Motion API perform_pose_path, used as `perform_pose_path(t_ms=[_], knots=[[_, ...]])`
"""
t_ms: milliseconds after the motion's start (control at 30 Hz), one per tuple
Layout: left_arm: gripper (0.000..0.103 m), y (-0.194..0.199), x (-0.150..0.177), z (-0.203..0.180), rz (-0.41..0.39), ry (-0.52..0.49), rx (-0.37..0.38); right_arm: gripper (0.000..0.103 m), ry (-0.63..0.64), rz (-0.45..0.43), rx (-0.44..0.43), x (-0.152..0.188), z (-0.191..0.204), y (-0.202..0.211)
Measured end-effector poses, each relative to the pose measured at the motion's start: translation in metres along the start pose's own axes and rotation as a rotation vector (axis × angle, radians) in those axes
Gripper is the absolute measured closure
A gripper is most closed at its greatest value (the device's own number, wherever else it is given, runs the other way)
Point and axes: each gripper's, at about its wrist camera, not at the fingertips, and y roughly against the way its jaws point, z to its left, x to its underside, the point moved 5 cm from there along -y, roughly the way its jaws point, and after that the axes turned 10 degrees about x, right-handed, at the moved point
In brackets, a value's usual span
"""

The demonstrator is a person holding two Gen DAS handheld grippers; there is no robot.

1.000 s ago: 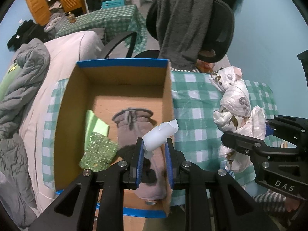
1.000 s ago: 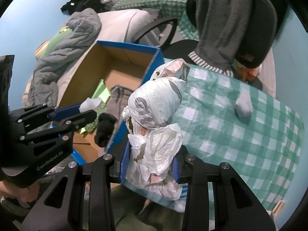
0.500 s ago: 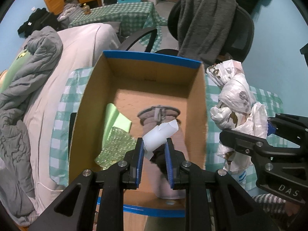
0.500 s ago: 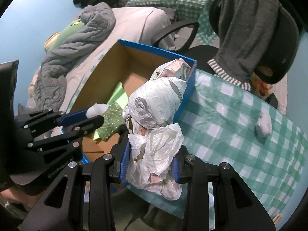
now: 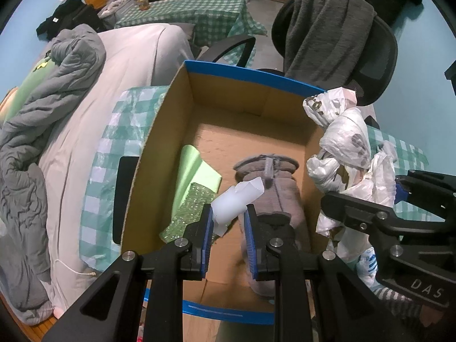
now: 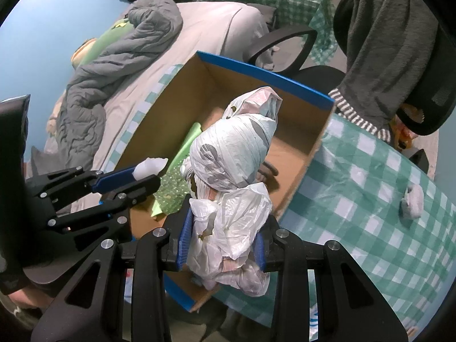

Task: Organize soft objects
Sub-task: 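Open both grippers to drop the white bag bundle and white cloth into the box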

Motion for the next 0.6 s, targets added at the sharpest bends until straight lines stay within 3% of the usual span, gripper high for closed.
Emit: perform_pose_path(t_ms=[600], knots=[[0.075,-0.011,0.005,0.033,0.058,0.058,-0.035,0.064,0.005,0.031,0.001,-0.008,0.019,-0.016]])
